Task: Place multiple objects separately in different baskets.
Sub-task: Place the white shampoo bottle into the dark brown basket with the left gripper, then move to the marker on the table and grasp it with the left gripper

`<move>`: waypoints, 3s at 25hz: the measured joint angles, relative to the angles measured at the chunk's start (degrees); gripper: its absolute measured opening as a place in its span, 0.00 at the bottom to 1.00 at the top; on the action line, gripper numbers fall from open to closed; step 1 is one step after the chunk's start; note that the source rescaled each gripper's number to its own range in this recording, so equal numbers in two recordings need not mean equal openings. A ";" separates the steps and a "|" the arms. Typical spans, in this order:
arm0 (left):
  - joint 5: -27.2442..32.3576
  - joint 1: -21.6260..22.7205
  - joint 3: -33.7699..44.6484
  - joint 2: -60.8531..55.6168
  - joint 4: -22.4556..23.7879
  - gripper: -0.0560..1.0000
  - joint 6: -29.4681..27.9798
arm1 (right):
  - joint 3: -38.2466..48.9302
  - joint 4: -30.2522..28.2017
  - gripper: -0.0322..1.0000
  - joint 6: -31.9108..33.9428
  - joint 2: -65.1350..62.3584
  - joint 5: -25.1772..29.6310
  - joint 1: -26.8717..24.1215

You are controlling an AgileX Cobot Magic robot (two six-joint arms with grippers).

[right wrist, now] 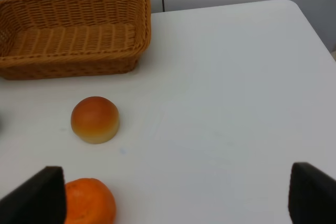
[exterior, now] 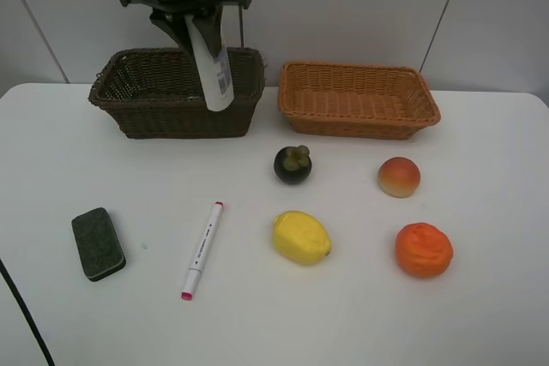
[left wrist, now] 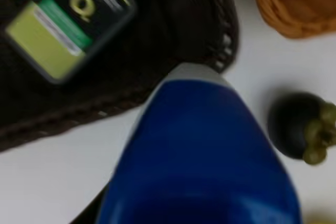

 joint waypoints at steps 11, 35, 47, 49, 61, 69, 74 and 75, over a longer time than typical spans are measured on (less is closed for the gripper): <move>0.00 18.74 -0.89 1.93 0.51 0.35 0.43 | 0.00 0.00 0.83 0.00 0.00 0.00 0.00; -0.08 18.91 1.91 -0.50 -6.50 0.86 3.18 | 0.00 0.00 0.83 0.00 0.00 0.00 0.00; -0.01 1.11 37.59 -22.01 -10.22 0.86 2.93 | 0.00 0.00 0.83 0.00 0.00 0.00 0.00; -0.20 -3.44 41.43 -22.07 -10.26 0.86 1.38 | 0.00 0.00 0.83 0.00 0.00 0.00 0.00; -19.37 -15.46 51.05 -10.06 -7.51 0.86 -1.15 | 0.00 0.00 0.83 0.00 0.00 0.00 0.00; -28.87 -15.46 51.05 -1.44 -4.61 0.86 -0.69 | 0.00 0.00 0.83 0.00 0.00 0.00 0.00; -29.23 -15.46 50.85 -0.54 -3.12 0.83 -0.74 | 0.00 0.00 0.83 0.00 0.00 0.00 0.00; -29.23 -15.46 50.84 -0.51 -2.84 0.81 -0.74 | 0.00 0.00 0.83 0.00 0.00 0.00 0.00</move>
